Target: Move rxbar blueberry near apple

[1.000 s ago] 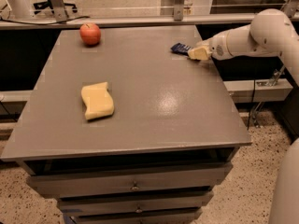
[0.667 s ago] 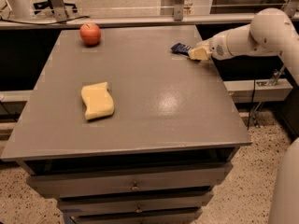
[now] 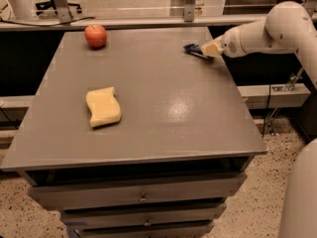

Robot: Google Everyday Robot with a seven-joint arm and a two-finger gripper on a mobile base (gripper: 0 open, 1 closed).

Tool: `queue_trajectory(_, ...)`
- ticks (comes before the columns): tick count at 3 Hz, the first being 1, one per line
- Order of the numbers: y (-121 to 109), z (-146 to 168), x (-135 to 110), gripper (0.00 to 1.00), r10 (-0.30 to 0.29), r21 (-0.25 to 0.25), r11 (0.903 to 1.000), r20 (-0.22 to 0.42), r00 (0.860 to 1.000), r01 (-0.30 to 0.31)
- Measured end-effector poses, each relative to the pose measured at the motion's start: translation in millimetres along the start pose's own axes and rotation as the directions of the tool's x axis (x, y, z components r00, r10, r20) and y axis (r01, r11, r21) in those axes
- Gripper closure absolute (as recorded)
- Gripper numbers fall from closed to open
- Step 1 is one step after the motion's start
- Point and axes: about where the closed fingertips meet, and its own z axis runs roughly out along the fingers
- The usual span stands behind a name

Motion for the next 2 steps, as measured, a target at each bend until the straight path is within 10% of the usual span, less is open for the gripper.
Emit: queue_trajectory(2, 19.1, 6.9, -97.2, 1.0, -0.08, -0.049, 0.9949, 0.158, 0.984, 0.088)
